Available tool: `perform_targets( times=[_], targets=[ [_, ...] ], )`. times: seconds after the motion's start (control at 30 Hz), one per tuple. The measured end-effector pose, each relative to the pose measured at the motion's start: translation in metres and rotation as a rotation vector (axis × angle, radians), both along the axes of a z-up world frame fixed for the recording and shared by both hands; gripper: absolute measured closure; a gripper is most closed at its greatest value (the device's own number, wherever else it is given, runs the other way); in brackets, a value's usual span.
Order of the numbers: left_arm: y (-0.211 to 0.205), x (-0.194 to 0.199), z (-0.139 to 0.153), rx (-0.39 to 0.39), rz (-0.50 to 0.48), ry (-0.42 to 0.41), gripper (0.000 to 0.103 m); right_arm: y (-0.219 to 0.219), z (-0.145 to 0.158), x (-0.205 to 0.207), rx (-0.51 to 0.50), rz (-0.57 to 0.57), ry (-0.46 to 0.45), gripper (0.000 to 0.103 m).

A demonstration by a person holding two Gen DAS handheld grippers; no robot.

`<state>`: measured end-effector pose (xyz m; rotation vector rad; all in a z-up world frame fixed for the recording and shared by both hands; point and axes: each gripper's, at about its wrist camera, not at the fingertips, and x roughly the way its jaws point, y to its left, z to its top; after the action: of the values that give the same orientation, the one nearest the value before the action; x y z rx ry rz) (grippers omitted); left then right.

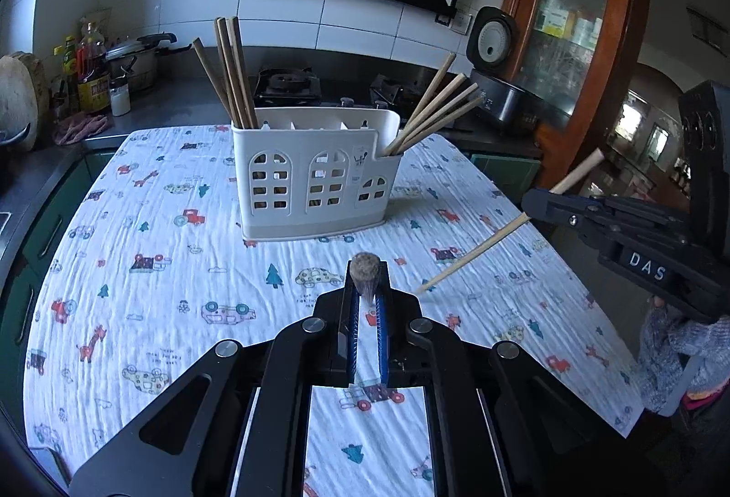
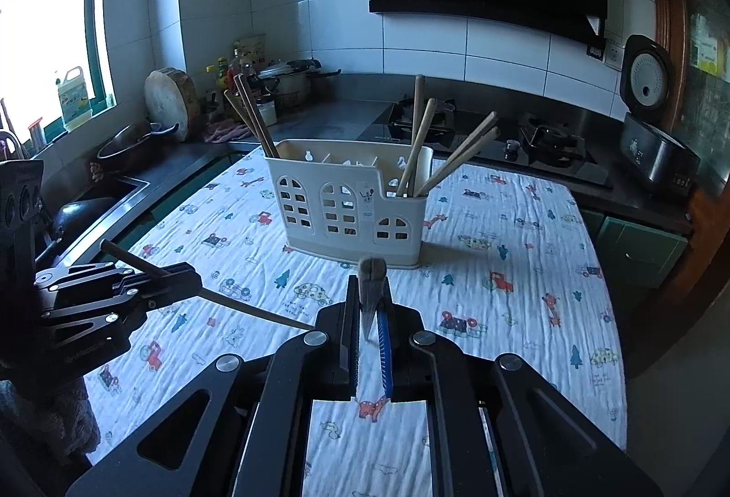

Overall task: Organize utensils
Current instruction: 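Close the left tool on its chopstick and lift it while the right tool lifts its own, then turn both held chopsticks upright and raise them over the white holder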

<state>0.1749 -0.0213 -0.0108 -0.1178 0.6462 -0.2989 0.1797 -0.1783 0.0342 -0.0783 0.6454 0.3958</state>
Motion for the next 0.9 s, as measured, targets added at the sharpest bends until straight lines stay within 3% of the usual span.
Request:
perform_targets(
  times=[0.3, 0.47, 0.57, 0.8, 0.9],
  targets=[
    [0.012, 0.025, 0.03, 0.011, -0.015, -0.011, 0.098, 0.01, 0.058, 0.031, 0.012, 0.057, -0.026, 0.096],
    [0.015, 0.034, 0.055, 0.023, -0.019, -0.06, 0.098, 0.018, 0.078, 0.044, 0.002, 0.061, -0.055, 0.102],
    [0.018, 0.038, 0.057, 0.021, -0.014, -0.062, 0.097, 0.023, 0.07, 0.049, -0.01, 0.06, -0.047, 0.103],
    [0.027, 0.035, 0.047, 0.01, 0.006, -0.049, 0.098, 0.022, 0.018, 0.064, 0.005, 0.072, 0.073, 0.101],
    [0.033, 0.036, 0.045, 0.005, 0.014, -0.048, 0.098, 0.024, 0.0, 0.073, 0.002, 0.071, 0.096, 0.088]
  ],
)
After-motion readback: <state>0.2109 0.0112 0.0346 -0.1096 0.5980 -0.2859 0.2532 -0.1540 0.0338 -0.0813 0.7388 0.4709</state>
